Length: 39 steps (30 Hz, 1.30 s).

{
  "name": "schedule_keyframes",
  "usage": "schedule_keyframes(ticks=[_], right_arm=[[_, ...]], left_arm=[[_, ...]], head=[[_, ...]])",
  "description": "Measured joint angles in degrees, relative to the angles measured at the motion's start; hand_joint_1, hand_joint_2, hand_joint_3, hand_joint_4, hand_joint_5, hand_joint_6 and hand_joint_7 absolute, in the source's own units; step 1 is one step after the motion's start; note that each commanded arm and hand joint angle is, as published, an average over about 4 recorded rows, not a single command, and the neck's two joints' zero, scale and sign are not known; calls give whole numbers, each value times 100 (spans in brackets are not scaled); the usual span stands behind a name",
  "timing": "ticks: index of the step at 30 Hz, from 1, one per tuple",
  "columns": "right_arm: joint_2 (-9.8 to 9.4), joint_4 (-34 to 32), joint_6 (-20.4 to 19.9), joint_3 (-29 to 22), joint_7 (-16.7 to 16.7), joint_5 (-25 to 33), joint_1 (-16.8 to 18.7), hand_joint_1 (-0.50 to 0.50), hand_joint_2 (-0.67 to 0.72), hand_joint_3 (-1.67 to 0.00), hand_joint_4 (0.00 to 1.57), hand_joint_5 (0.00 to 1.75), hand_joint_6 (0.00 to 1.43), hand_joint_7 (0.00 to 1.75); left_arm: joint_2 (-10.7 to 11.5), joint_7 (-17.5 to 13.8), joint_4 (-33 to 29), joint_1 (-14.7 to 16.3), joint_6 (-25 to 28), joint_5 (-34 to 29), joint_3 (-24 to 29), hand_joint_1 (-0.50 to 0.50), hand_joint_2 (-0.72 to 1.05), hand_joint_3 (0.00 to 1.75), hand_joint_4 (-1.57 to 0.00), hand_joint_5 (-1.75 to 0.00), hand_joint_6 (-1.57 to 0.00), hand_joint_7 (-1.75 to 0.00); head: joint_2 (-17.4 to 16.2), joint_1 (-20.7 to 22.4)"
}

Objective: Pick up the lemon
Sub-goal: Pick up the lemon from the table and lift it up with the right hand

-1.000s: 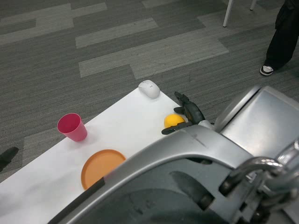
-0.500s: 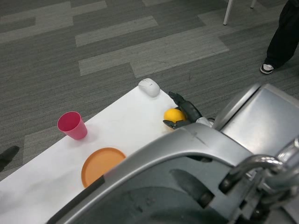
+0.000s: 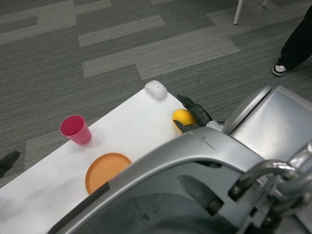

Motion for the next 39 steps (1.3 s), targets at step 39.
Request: schedule_keyframes(ticks=[39], right_arm=[[308, -1668, 220, 853, 253, 508, -225, -42, -60, -127, 26, 145, 42, 56]], left_arm=[[-1, 1, -27, 30, 1, 3, 60, 50, 105, 9, 0, 0, 0, 0]], head=[[83, 90]])
